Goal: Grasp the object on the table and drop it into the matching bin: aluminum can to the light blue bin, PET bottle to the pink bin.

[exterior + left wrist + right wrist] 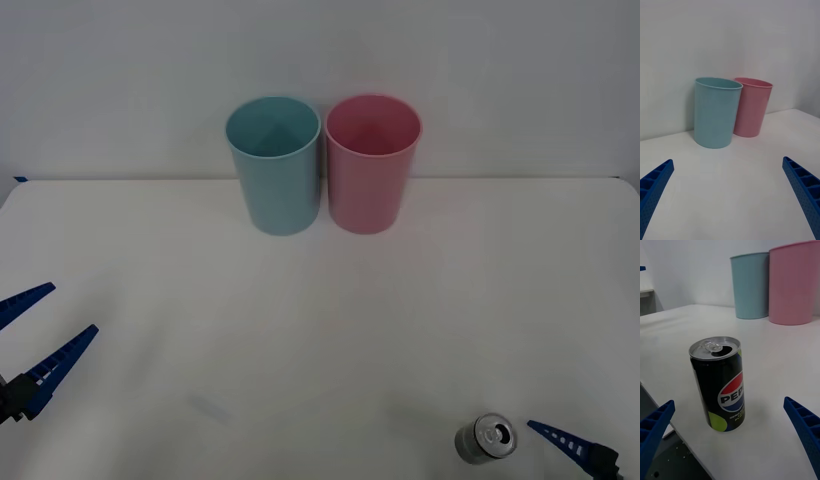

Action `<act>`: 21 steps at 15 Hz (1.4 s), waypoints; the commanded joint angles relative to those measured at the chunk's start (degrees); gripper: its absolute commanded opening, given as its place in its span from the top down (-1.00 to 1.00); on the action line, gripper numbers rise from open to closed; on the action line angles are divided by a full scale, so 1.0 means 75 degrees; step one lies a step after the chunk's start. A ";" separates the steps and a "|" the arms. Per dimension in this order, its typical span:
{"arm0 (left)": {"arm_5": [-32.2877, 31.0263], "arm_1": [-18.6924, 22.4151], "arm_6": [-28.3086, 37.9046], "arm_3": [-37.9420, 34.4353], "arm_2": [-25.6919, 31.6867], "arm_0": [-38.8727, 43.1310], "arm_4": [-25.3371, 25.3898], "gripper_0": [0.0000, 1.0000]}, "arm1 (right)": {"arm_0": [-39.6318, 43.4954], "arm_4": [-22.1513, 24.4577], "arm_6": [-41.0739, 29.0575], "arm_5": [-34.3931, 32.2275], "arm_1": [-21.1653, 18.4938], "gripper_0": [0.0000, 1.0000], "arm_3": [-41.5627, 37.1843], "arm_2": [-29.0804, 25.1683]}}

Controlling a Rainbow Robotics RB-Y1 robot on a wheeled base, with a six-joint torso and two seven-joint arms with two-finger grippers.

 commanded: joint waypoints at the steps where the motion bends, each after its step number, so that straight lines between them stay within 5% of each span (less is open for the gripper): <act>1: 0.0000 0.0000 0.0000 0.0000 0.0000 0.0000 0.0000 -1.00 | -0.0202 0.0200 0.0145 0.0140 0.0160 -1.00 0.0033 0.0011; 19: 0.0000 0.0000 0.0000 0.0000 0.0000 0.0000 0.0000 -1.00 | -0.0881 0.0774 0.0403 0.0621 0.0839 -1.00 0.0021 0.0140; 20: 0.0000 0.0000 0.0000 0.0000 0.0000 0.0000 0.0000 -1.00 | -0.0869 0.0763 0.0403 0.0621 0.0839 -0.65 0.0033 0.0140; 21: 0.0000 0.0000 0.0000 0.0000 0.0000 0.0000 0.0000 -1.00 | -0.0858 0.0763 0.0403 0.0621 0.0839 0.44 0.0033 0.0128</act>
